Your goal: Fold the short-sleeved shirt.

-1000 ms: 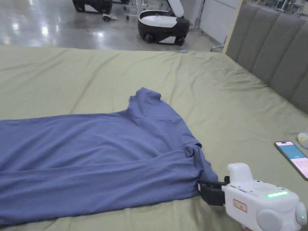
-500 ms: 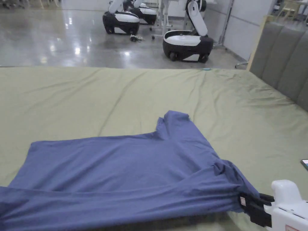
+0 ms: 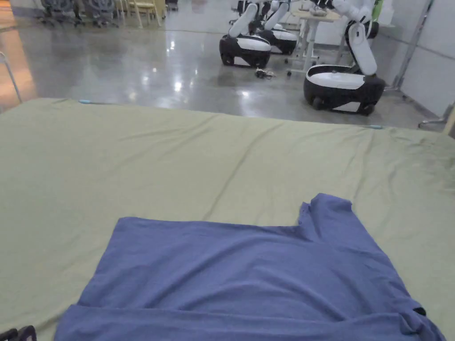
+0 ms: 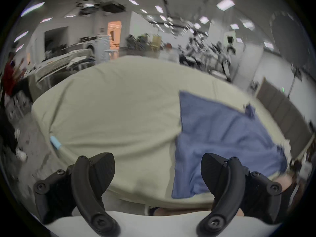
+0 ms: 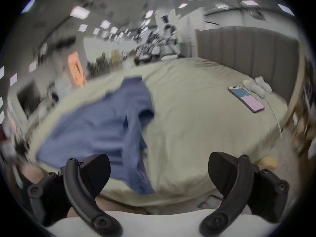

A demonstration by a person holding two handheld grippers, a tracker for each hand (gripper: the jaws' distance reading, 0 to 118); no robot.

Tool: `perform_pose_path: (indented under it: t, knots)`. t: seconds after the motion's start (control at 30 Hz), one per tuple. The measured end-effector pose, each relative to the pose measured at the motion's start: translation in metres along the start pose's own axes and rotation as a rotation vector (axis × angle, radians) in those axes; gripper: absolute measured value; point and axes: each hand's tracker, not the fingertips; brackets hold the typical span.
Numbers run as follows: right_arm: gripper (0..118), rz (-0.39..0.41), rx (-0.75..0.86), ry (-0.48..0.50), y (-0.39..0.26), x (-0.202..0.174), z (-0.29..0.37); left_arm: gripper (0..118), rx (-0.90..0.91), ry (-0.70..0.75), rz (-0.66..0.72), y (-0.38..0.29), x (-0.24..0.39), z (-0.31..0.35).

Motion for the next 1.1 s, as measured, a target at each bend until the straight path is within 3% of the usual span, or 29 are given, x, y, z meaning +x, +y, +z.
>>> perform_pose_path:
  t: [0.03, 0.07, 0.1, 0.13, 0.2, 0.23, 0.27, 0.33, 0.43, 0.53, 0.57, 0.63, 0.67, 0.73, 0.77, 0.8, 0.83, 0.87, 1.03, 1.1]
  knots:
    - [115, -0.032, 0.044, 0.013, 0.012, -0.006, 0.006, 100, -0.007, -0.029, 0.044, 0.012, 0.002, 0.006]
    - [114, -0.047, 0.083, 0.040, 0.022, -0.013, 0.010, 78, 0.005, -0.068, 0.056, 0.024, 0.009, 0.010]
    - [110, -0.031, 0.139, 0.072, 0.037, -0.024, 0.011, 44, 0.047, -0.088, 0.046, 0.038, 0.021, 0.009]
    - [98, -0.002, 0.188, 0.084, 0.050, -0.036, 0.010, 7, 0.099, -0.070, 0.005, 0.050, 0.033, 0.007]
    - [23, 0.079, 0.251, 0.032, 0.072, -0.062, 0.000, 0, 0.189, -0.135, -0.136, 0.071, 0.056, -0.015]
    - [0, 0.125, 0.255, -0.005, 0.084, -0.075, -0.011, 0, 0.190, -0.183, -0.241, 0.084, 0.073, -0.037]
    - [0, 0.135, 0.267, -0.009, 0.092, -0.082, -0.019, 0, 0.164, -0.159, -0.293, 0.096, 0.086, -0.059]
    - [0, 0.137, 0.234, 0.110, 0.104, -0.093, -0.039, 0, 0.113, -0.203, -0.306, 0.125, 0.109, -0.113]
    - [0, 0.197, 0.177, 0.084, 0.110, -0.109, -0.066, 0, 0.003, -0.185, -0.319, 0.156, 0.134, -0.213]
    - [0, 0.198, 0.127, 0.107, 0.109, -0.120, -0.082, 0, -0.174, -0.099, -0.364, 0.159, 0.148, -0.299]
    - [0, 0.207, 0.111, 0.113, 0.108, -0.121, -0.086, 17, -0.238, -0.103, -0.370, 0.155, 0.149, -0.320]
    - [0, 0.232, 0.074, 0.112, 0.108, -0.121, -0.095, 80, -0.373, -0.086, -0.359, 0.136, 0.149, -0.359]
    - [0, 0.240, 0.056, 0.110, 0.109, -0.120, -0.100, 84, -0.415, -0.076, -0.350, 0.126, 0.148, -0.369]
    - [0, 0.243, 0.006, 0.116, 0.115, -0.118, -0.114, 80, -0.255, -0.087, -0.342, 0.125, 0.151, -0.353]
    - [2, 0.251, 0.008, 0.106, 0.117, -0.117, -0.121, 57, -0.288, -0.082, -0.343, 0.127, 0.154, -0.351]
    - [10, 0.267, -0.003, 0.098, 0.122, -0.106, -0.133, 19, -0.290, -0.087, -0.336, 0.127, 0.155, -0.347]
    - [25, 0.290, -0.035, 0.092, 0.129, -0.105, -0.147, 0, -0.262, -0.108, -0.346, 0.124, 0.157, -0.341]
    - [42, 0.306, -0.072, 0.081, 0.137, -0.105, -0.162, 0, -0.257, -0.150, -0.347, 0.124, 0.157, -0.333]
    - [52, 0.410, -0.221, 0.011, 0.173, -0.103, -0.263, 0, -0.297, -0.158, -0.444, 0.113, 0.175, -0.305]
    - [73, 0.355, -0.305, -0.019, 0.181, -0.099, -0.303, 0, -0.289, -0.172, -0.428, 0.119, 0.174, -0.293]
